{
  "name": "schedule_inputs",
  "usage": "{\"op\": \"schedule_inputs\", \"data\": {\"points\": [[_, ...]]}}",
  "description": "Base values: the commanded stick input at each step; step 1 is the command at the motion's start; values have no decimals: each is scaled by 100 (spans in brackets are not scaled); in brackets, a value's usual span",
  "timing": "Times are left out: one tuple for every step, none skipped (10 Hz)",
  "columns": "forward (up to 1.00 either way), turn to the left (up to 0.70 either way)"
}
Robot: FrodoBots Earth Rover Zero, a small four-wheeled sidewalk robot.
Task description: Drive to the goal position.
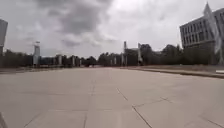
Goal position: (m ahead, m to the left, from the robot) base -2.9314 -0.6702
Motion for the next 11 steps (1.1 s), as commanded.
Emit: {"op": "schedule_inputs", "data": {"points": [[70,0],[70,0],[70,0],[70,0],[70,0],[70,0],[70,0],[70,0],[70,0],[70,0],[70,0]]}}
